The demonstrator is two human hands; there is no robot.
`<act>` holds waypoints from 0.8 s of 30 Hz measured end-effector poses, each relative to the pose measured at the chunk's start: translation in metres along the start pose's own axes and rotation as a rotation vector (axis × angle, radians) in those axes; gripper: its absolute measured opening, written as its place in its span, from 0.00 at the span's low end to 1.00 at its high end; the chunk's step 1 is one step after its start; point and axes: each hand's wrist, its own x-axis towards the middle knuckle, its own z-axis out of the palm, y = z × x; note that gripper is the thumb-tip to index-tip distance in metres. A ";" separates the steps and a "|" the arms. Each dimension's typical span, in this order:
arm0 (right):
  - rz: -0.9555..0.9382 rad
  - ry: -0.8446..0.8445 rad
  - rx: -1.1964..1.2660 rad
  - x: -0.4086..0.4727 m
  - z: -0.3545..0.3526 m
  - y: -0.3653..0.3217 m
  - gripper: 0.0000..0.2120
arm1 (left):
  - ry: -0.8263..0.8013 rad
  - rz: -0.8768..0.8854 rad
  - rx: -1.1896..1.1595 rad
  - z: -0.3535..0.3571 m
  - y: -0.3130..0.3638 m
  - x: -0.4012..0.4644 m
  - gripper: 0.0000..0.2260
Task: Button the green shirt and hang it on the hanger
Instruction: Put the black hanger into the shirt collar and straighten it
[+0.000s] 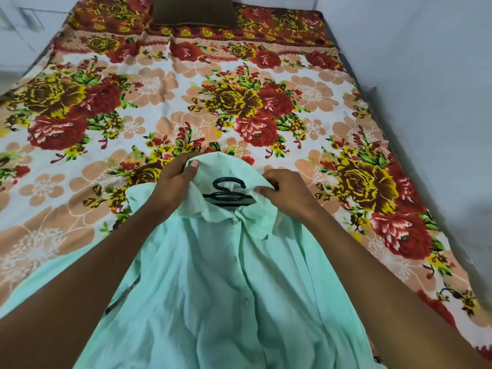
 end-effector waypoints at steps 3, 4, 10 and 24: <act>0.061 0.018 0.050 -0.004 -0.003 0.002 0.08 | -0.029 -0.011 -0.015 -0.006 0.004 -0.005 0.10; 0.078 0.005 0.075 -0.007 -0.006 0.003 0.11 | -0.079 -0.004 0.025 -0.010 0.007 -0.006 0.09; 0.104 -0.200 0.072 -0.038 0.005 0.015 0.10 | -0.397 -0.011 0.157 -0.036 0.009 -0.039 0.14; 0.302 -0.292 0.133 -0.072 0.028 0.035 0.24 | -0.578 -0.205 0.136 -0.053 -0.032 -0.099 0.17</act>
